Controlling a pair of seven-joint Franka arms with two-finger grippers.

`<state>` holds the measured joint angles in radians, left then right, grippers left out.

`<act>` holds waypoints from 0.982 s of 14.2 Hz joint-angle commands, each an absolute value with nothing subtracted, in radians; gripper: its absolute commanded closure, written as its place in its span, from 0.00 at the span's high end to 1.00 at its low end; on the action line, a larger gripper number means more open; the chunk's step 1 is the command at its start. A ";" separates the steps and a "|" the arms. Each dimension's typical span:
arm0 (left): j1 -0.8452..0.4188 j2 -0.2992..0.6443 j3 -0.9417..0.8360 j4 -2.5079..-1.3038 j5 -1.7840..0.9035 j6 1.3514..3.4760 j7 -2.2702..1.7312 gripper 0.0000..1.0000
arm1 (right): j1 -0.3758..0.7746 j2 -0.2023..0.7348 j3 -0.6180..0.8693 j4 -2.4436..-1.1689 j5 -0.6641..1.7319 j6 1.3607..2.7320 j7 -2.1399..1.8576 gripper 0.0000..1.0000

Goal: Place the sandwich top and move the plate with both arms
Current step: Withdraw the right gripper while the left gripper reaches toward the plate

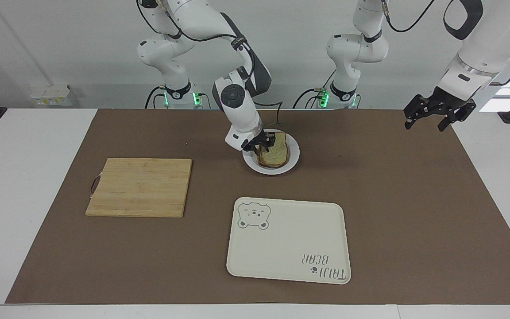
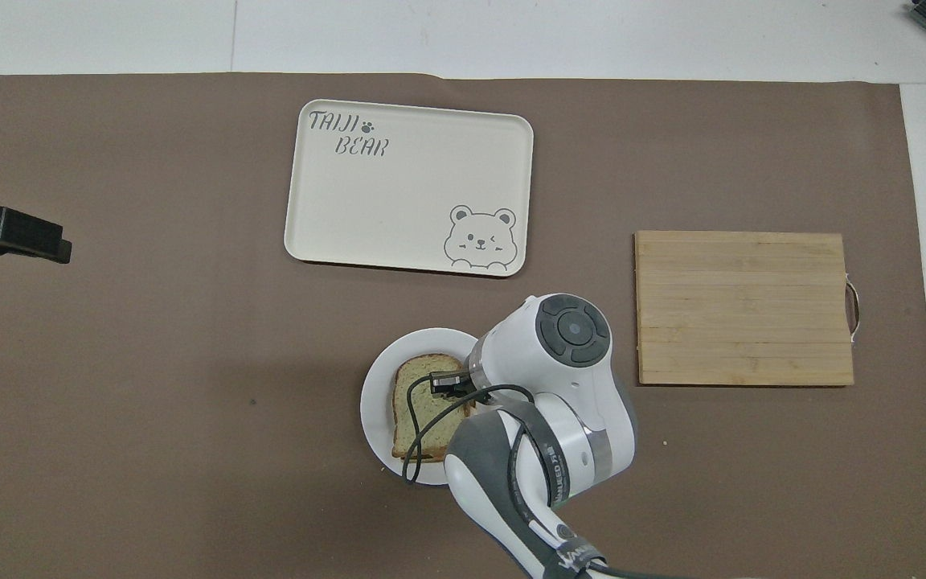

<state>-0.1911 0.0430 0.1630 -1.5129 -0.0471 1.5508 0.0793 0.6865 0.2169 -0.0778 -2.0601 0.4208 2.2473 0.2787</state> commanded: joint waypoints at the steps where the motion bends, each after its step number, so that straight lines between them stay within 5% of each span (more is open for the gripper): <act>1: -0.187 0.029 0.160 -1.523 -0.035 1.554 0.086 1.00 | 0.649 0.216 -0.081 -2.040 0.349 2.247 0.284 1.00; 6: -0.230 0.009 0.135 -1.567 -0.037 1.502 0.091 1.00 | 0.540 0.150 -0.084 -2.023 0.219 2.201 0.281 1.00; 14: -0.351 -0.101 0.133 -1.980 -0.071 1.839 0.092 1.00 | 0.374 0.057 -0.084 -1.945 0.085 1.927 0.276 1.00</act>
<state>-0.3217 -0.0434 0.1210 -1.8616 -0.0602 1.7501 0.0829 0.4040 0.0604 -0.0966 -1.9769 0.1326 1.9758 0.2779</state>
